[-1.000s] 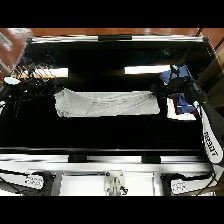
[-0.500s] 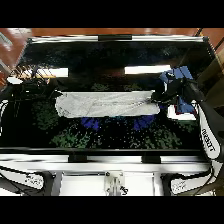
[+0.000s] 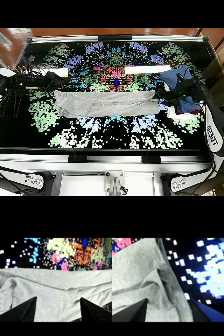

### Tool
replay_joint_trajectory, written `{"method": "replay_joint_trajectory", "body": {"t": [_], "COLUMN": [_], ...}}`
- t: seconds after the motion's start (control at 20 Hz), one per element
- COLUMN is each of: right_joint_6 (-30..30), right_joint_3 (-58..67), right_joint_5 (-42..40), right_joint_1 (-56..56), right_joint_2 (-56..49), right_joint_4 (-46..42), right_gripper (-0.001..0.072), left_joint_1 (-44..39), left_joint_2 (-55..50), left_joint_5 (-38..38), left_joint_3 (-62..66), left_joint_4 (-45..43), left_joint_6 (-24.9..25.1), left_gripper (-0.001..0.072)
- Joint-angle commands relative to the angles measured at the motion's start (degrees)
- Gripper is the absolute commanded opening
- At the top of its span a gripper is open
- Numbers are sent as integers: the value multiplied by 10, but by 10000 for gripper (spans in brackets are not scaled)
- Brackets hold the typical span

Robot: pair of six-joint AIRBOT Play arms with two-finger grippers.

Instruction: Fold the shirts.

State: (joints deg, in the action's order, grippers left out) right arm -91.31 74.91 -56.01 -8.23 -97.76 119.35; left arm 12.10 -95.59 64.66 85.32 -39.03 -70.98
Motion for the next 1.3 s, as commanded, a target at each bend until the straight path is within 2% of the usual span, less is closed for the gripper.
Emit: {"method": "replay_joint_trajectory", "body": {"t": [0.0, 0.15, 0.2, 0.25, 0.3, 0.35, 0.4, 0.45, 0.55, 0.6, 0.75, 0.9, 1.1, 1.25], "right_joint_6": [-2, 7, 7, 7, 7, 4, -8, -21, -26, -28, -28, -13, 35, 90], "right_joint_3": [1, 1, 1, 1, 1, 1, 1, 1, 1, 1, 1, 1, 1, 1], "right_joint_5": [0, -2, -6, -9, -11, -13, -15, -16, -19, -22, -54, -93, -121, -137], "right_joint_1": [14, 40, 46, 50, 52, 52, 52, 52, 52, 53, 61, 78, 96, 99], "right_joint_2": [-26, -41, -44, -45, -43, -37, -23, 0, 58, 94, 198, 279, 351, 403], "right_joint_4": [24, 25, 26, 26, 28, 31, 32, 31, 31, 31, 32, 31, 33, 52], "right_gripper": [659, 648, 607, 411, 135, 72, 68, 68, 68, 68, 68, 68, 68, 68], "left_joint_1": [-3, -12, -17, -21, -25, -30, -36, -45, -78, -104, -204, -281, -354, -398], "left_joint_2": [2, 6, 8, 9, 11, 12, 13, 14, 13, 12, -3, -9, -17, -32], "left_joint_5": [6, 6, 6, 6, 10, 16, 23, 31, 35, 29, -11, -76, -151, -200], "left_joint_3": [11, 11, 11, 11, 11, 11, 11, 11, 10, 10, 6, -19, -48, -48], "left_joint_4": [0, 1, 0, 1, 1, 1, 1, 1, 1, 1, 0, 0, 1, 28], "left_joint_6": [0, 0, 0, 0, 0, 0, 0, 0, -1, -2, -5, -33, -69, -73], "left_gripper": [601, 600, 600, 600, 600, 599, 598, 527, 145, 28, 29, 30, 30, 30]}}
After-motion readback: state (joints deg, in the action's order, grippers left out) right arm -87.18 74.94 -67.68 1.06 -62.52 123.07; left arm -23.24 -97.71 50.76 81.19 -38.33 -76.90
